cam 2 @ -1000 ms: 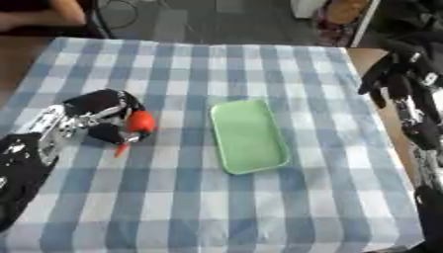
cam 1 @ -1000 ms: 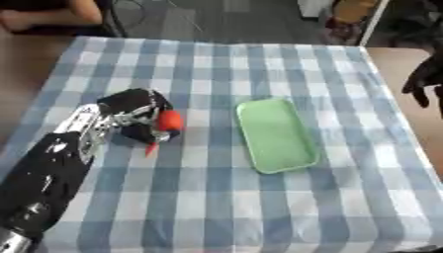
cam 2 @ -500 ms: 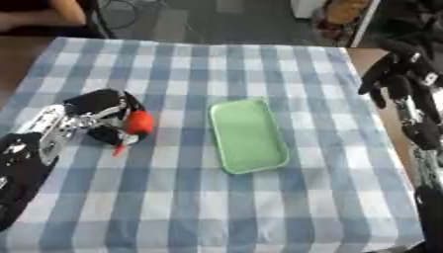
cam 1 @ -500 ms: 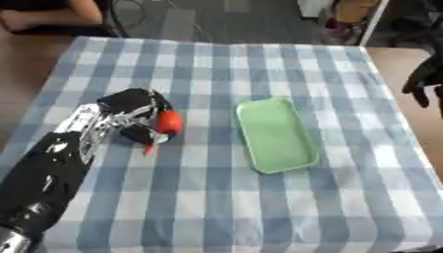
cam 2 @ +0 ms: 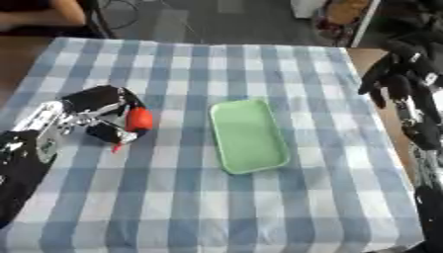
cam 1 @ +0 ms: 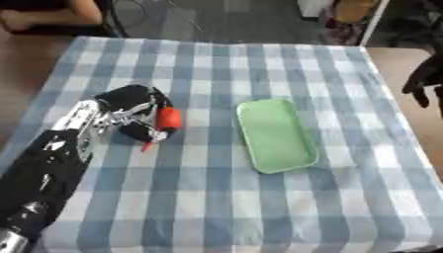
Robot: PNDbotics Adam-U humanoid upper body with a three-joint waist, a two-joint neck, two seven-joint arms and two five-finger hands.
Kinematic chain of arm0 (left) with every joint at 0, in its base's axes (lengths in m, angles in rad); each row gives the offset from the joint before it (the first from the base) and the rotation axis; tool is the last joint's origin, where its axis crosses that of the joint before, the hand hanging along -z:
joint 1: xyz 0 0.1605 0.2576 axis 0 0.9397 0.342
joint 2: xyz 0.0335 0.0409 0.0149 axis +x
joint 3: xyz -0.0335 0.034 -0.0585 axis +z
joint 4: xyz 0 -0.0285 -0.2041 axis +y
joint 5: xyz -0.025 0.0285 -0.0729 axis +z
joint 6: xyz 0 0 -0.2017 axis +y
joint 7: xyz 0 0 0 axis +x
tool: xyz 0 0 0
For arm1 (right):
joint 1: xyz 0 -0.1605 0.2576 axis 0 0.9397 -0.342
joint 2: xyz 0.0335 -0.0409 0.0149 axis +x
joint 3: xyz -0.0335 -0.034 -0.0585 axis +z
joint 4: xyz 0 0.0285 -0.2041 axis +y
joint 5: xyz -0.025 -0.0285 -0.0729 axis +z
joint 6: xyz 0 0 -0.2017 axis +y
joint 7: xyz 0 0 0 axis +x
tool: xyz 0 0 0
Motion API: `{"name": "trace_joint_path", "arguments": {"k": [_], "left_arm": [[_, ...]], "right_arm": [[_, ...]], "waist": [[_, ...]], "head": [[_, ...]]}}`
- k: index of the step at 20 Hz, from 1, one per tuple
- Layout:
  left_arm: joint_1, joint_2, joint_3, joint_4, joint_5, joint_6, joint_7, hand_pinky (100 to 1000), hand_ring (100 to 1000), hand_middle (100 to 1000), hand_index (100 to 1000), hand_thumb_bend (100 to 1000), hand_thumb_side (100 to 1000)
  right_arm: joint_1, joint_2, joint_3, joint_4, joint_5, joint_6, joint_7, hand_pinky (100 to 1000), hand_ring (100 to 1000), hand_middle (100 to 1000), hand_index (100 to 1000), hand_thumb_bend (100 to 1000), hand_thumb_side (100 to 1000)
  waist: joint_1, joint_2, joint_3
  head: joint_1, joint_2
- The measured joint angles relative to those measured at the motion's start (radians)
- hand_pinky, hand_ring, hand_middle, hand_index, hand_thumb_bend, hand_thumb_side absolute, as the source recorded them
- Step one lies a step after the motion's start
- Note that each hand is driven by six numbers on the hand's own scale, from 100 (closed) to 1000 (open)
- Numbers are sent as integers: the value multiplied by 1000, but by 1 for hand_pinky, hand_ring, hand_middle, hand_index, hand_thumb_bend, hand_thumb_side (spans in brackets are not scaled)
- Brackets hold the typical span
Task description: Pick up objects on the table and place them in the box.
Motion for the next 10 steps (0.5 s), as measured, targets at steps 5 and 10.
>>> {"name": "trace_joint_path", "arguments": {"k": [5,10], "left_arm": [[-14,15,-25,-69,59,-2,-28,248,398,506,740,294,550],[-37,14,-43,-105,99,-1,-58,245,396,505,733,292,549]], "right_arm": [[0,0,0,0,0,0,0,100,436,509,895,100,637],[0,0,0,0,0,0,0,100,436,509,895,100,638]], "waist": [[2,0,1],[2,0,1]], "head": [[0,0],[0,0]]}}
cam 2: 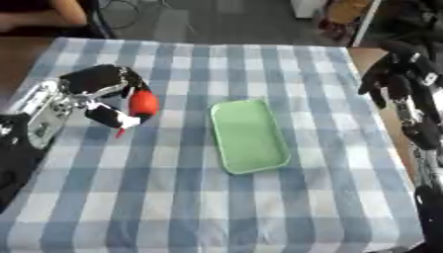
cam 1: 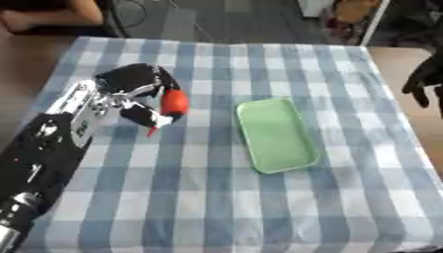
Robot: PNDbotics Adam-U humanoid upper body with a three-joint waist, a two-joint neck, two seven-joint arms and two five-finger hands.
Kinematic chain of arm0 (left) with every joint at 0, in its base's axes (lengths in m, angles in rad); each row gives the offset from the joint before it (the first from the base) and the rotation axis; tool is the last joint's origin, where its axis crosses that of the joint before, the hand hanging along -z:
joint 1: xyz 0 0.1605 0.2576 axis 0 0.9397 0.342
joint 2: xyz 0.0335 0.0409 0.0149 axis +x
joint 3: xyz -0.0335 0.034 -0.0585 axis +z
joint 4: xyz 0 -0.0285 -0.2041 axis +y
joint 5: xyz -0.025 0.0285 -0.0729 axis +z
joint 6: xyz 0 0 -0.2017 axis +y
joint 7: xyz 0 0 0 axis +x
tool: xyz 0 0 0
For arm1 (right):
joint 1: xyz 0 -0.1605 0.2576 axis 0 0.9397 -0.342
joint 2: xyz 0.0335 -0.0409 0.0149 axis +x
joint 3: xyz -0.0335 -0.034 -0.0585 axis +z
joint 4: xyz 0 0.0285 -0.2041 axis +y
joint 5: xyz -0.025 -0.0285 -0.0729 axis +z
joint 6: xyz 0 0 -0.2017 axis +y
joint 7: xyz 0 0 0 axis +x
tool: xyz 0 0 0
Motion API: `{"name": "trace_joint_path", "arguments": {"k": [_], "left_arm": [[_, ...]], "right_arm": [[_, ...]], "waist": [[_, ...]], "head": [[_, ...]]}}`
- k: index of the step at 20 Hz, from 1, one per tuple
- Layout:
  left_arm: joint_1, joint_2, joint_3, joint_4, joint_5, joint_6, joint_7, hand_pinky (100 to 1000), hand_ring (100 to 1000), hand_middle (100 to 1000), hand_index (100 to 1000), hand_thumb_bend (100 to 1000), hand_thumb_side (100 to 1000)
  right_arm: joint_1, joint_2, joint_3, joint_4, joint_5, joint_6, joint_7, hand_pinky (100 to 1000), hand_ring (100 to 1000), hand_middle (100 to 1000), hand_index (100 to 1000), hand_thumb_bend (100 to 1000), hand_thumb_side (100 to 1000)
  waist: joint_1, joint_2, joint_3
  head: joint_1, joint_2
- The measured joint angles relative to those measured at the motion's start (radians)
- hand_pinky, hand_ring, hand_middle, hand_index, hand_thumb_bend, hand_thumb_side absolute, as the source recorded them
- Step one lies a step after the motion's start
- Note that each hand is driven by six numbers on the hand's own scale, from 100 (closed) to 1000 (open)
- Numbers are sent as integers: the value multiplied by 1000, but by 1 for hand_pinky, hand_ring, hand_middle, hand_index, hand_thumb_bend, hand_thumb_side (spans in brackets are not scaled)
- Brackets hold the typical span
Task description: Pick up objects on the table and place them in the box.
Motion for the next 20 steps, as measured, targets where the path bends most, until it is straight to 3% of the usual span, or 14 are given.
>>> {"name": "trace_joint_path", "arguments": {"k": [20], "left_arm": [[-81,-95,-61,-25,90,-31,-89,234,389,501,713,277,557]], "right_arm": [[0,1,9,0,-7,4,4,100,435,508,895,100,638]], "waist": [[-3,-1,-4]], "head": [[13,0]]}}
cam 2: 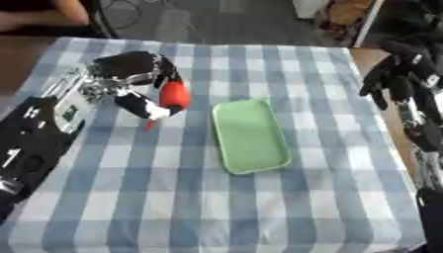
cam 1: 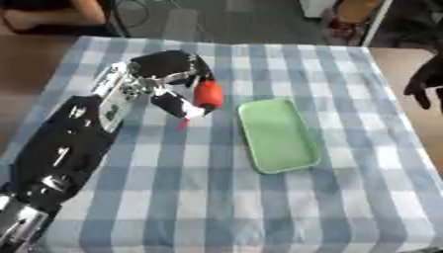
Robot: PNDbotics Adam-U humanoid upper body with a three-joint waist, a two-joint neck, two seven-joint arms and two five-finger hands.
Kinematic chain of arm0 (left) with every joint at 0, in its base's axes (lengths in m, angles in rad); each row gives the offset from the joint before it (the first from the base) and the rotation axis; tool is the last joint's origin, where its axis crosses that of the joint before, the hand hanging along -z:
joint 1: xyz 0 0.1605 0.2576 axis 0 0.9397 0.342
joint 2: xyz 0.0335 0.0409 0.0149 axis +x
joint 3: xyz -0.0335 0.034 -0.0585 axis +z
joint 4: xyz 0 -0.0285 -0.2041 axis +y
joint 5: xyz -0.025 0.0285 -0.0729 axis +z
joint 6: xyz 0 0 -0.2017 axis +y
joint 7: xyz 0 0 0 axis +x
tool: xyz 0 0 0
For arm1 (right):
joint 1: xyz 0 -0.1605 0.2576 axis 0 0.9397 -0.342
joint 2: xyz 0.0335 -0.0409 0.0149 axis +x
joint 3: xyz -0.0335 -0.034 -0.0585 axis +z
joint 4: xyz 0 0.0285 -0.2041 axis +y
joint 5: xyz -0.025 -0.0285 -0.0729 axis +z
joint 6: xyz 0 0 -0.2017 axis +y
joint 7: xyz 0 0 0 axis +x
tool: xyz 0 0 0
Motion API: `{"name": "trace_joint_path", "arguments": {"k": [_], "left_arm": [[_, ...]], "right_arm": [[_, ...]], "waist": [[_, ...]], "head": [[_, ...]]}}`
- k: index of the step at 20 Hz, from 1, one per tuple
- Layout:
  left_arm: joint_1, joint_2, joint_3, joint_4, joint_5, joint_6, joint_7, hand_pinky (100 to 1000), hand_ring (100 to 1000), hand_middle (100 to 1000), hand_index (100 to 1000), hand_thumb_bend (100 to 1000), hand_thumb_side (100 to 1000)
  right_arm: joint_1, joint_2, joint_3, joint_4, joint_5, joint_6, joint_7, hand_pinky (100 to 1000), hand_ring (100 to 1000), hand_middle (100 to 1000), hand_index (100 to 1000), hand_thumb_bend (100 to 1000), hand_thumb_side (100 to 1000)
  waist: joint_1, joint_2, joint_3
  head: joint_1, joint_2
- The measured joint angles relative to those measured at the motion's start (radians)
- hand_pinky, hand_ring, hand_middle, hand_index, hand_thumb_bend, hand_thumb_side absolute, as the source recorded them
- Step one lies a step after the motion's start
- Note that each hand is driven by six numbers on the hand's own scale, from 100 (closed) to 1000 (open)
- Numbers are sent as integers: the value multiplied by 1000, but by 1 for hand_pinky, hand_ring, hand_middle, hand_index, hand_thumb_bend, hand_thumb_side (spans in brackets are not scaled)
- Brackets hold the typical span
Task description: Pick up objects on the table and place them in the box.
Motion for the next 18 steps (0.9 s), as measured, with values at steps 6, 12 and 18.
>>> {"name": "trace_joint_path", "arguments": {"k": [6,12,18], "left_arm": [[-10,-26,-19,-7,6,-14,-17,238,391,499,718,279,553],[-40,-57,-30,-6,6,-30,-25,232,388,499,709,272,552],[-61,-88,-33,3,18,-41,-39,225,384,500,696,260,555]], "right_arm": [[0,0,3,0,-1,0,0,100,435,508,895,100,638],[-3,3,4,0,-3,4,4,100,434,507,895,100,638],[-11,9,13,0,-10,6,6,100,434,508,895,100,638]], "waist": [[-1,0,-6],[-3,0,-13],[-10,0,-30]], "head": [[8,0],[18,0],[32,0]]}}
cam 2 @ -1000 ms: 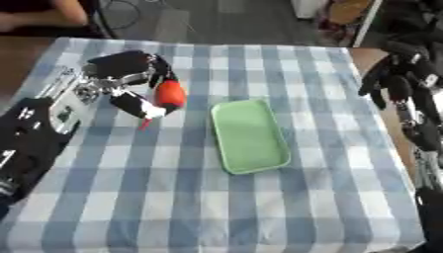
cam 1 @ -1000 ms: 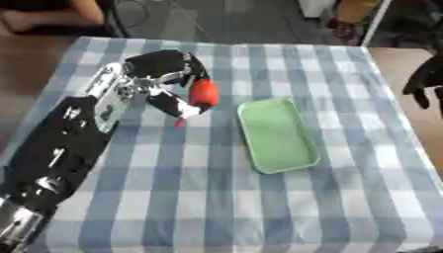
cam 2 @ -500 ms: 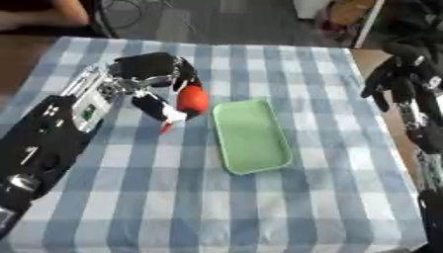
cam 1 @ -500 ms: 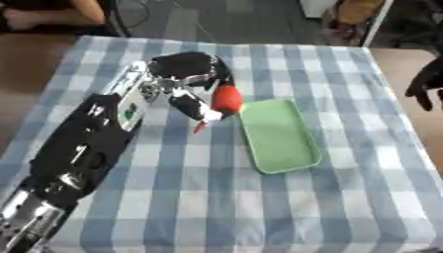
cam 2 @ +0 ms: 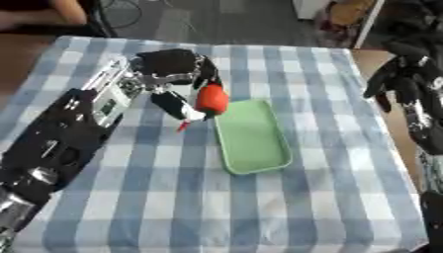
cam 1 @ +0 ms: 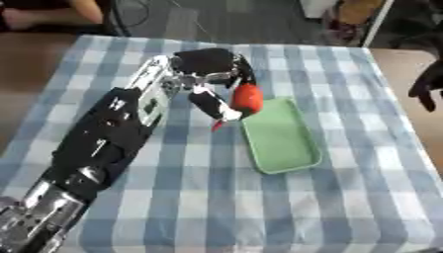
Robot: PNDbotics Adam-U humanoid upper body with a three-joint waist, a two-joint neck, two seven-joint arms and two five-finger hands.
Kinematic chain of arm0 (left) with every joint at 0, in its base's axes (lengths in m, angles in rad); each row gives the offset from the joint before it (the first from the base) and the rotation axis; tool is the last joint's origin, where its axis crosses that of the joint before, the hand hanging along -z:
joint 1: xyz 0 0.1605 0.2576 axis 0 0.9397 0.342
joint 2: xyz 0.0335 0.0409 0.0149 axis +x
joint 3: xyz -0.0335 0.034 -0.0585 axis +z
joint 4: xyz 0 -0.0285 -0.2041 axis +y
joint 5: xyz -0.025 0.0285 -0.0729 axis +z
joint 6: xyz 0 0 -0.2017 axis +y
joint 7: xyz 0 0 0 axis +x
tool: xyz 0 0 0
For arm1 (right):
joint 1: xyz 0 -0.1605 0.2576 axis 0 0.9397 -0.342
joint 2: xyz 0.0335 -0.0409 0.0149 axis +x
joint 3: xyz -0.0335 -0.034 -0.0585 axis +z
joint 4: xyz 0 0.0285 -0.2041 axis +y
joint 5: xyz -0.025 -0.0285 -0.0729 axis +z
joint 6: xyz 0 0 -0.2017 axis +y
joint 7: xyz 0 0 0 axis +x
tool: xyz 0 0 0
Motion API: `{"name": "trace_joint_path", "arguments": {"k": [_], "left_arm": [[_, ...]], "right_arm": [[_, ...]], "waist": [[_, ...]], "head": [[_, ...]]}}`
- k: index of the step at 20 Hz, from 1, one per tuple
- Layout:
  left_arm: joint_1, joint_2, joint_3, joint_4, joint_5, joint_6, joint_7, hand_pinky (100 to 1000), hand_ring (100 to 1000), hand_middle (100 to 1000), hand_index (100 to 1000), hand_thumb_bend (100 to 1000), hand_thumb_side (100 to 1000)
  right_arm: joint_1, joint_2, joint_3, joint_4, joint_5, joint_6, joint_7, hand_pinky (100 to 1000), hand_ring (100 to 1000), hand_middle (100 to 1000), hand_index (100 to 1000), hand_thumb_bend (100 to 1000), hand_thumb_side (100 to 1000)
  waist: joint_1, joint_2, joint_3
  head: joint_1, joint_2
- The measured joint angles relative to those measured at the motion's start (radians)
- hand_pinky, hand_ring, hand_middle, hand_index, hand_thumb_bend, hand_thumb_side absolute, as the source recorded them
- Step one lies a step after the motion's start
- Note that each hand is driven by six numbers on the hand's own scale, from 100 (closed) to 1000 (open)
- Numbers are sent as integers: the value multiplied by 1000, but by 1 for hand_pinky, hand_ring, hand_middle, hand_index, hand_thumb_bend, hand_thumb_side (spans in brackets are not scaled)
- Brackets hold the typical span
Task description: Pick up objects on the table and place them in the box.
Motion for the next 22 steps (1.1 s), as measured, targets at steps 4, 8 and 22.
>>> {"name": "trace_joint_path", "arguments": {"k": [4,8,22], "left_arm": [[-7,-13,-2,8,8,-2,-16,228,384,500,694,253,563],[-8,-26,-2,28,6,-2,-29,234,386,501,697,253,568],[-30,-61,16,100,-35,-32,-32,229,382,500,677,251,578]], "right_arm": [[-8,1,4,0,-7,3,3,100,434,507,895,100,638],[-16,9,10,0,-10,6,6,100,434,508,895,100,638],[-34,18,21,0,-24,12,12,100,436,509,896,100,638]], "waist": [[-2,4,-11],[-3,6,-17],[-9,13,-37]], "head": [[11,0],[19,0],[23,0]]}}
